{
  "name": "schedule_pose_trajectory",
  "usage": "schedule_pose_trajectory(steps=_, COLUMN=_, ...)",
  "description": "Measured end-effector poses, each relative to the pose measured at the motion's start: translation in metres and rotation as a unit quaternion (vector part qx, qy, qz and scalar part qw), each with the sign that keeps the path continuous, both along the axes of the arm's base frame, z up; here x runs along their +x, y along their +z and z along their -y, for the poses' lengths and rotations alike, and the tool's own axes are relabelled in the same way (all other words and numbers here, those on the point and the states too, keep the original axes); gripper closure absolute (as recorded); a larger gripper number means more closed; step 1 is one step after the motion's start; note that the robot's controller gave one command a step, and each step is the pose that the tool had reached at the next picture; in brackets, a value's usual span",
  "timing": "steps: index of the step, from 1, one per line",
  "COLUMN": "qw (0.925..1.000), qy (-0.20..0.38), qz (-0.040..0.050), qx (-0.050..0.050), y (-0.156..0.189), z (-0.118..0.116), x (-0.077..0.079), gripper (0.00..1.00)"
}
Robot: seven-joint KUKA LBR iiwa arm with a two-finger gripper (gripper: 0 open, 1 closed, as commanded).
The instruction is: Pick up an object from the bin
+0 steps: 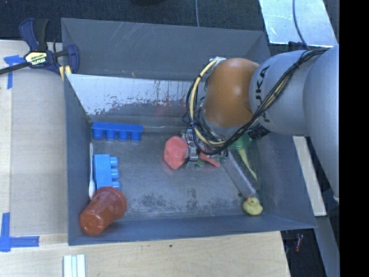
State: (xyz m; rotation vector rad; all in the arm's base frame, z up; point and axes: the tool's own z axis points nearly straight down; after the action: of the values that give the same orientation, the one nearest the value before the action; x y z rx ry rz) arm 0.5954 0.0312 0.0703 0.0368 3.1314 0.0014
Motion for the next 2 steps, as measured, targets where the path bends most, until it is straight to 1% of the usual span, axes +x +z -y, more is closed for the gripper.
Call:
schedule_pose_trajectory(steps=1, qw=1.0, qy=0.0, qz=0.0, qx=0.0, y=0.0, z=0.0, x=0.0, gripper=1.0)
schedule_pose_trajectory(steps=2, qw=0.9997, qy=0.026, qz=-0.0015, qx=-0.001, y=0.073, z=0.0, x=-0.004, gripper=1.0)
